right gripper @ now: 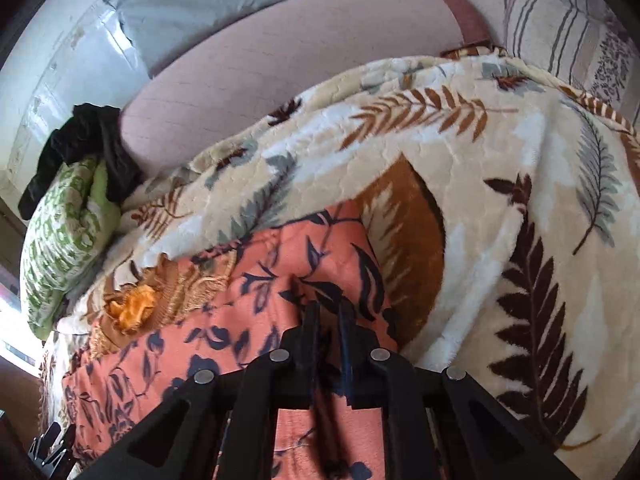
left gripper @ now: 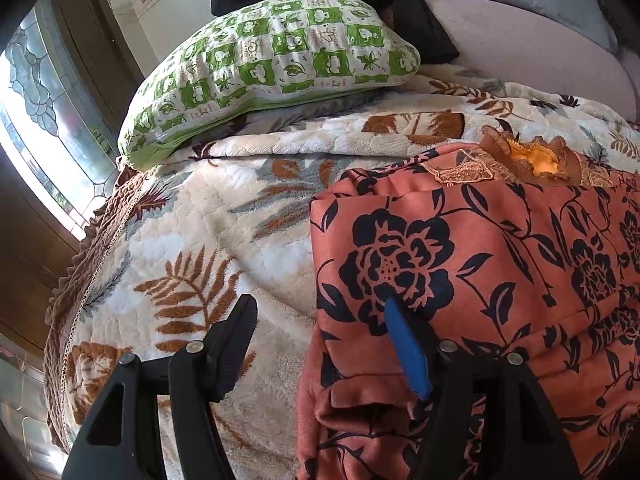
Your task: Fold small clothes
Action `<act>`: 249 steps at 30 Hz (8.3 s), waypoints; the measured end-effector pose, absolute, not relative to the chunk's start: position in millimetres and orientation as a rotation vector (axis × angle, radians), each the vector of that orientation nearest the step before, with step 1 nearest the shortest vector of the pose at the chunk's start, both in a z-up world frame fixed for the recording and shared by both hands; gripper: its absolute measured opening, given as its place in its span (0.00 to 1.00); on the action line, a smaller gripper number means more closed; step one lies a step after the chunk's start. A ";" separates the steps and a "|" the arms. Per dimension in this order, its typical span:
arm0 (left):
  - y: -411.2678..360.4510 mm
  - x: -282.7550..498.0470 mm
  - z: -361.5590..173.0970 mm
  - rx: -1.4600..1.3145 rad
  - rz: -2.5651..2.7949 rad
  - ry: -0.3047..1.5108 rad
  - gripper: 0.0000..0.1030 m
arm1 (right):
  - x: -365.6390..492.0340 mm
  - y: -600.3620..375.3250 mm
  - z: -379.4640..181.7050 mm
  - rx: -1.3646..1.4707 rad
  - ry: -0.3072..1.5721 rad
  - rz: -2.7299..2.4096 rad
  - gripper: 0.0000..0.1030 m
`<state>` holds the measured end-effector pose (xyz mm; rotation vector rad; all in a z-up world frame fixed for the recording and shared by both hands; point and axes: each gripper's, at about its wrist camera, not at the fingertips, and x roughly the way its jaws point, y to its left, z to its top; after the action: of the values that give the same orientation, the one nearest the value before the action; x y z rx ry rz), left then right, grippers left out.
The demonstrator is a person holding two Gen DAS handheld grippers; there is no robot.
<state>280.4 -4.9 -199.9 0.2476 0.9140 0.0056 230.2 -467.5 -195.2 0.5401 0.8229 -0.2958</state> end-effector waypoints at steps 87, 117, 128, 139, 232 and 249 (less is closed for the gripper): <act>62.2 46.5 -198.8 0.083 -0.135 0.908 0.79 | -52.7 -358.1 -167.6 0.482 0.826 -0.061 0.73; 91.3 5.9 -217.4 -0.031 -0.348 0.967 0.45 | -73.9 -425.8 -199.0 0.656 0.868 -0.071 0.73; 97.4 3.2 -226.1 -0.130 -0.430 1.018 0.58 | -133.5 -441.3 -202.4 0.674 0.815 -0.046 0.73; 81.2 8.3 -226.0 -0.078 -0.409 1.028 0.12 | -115.5 -423.1 -218.7 0.572 0.961 -0.135 0.52; 22.1 259.8 -238.0 -0.688 -0.213 1.069 0.46 | 336.3 -338.4 -162.5 0.323 0.853 -0.207 0.40; 35.1 253.5 -233.2 -0.569 -0.164 1.094 0.46 | 359.0 -195.4 -170.8 0.172 0.991 0.131 0.40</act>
<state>253.5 35.1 -233.2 -0.5691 1.0943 -0.1637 359.0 -195.4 -170.8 0.1720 0.9905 0.1314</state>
